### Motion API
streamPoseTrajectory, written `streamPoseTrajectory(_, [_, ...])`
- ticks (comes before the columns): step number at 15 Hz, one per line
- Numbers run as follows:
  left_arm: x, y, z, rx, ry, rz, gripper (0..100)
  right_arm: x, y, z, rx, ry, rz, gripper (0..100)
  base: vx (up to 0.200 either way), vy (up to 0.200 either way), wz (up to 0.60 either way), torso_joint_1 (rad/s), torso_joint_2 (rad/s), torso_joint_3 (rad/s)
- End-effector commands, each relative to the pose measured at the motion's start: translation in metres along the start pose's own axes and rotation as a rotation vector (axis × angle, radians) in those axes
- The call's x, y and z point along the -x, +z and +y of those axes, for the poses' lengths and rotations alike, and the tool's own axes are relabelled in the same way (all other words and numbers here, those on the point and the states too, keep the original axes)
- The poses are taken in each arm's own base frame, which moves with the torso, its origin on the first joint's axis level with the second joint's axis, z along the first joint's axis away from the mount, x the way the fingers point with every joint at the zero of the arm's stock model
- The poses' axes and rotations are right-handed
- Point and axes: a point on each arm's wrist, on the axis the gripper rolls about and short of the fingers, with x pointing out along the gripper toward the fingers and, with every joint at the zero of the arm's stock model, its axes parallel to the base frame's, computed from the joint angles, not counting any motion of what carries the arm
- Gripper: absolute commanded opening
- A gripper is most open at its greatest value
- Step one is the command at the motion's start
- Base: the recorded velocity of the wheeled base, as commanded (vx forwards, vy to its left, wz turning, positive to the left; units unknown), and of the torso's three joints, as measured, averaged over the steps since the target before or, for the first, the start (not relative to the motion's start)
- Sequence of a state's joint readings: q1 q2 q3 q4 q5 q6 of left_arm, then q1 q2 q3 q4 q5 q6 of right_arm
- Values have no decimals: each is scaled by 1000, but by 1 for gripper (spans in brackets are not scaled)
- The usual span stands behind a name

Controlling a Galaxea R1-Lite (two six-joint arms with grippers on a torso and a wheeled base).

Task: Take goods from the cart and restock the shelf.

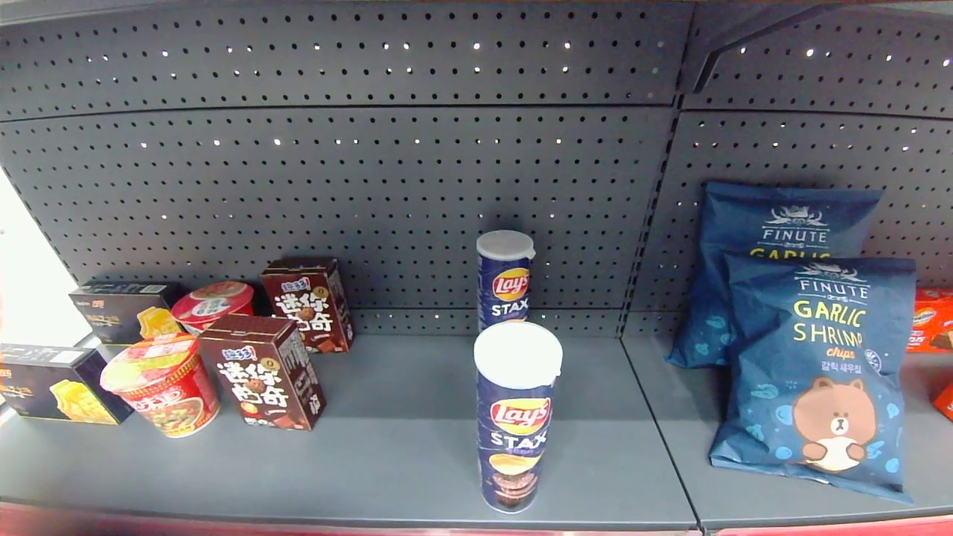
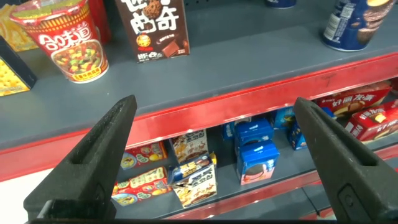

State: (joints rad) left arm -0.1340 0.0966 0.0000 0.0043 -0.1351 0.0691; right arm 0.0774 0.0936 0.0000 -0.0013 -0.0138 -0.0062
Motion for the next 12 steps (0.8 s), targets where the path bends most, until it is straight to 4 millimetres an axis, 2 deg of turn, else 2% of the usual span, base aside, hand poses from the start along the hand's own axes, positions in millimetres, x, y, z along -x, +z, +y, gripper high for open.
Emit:
streamPoseTrajectory(1, [0,0,0,2,1,2,100,0,0,0,0,1,1,100,0,0,0,0,0,0])
streamPoseTrajectory(12, [0,0,0,4,1,2,100,0,0,0,0,1,1,100,0,0,0,0,0,0])
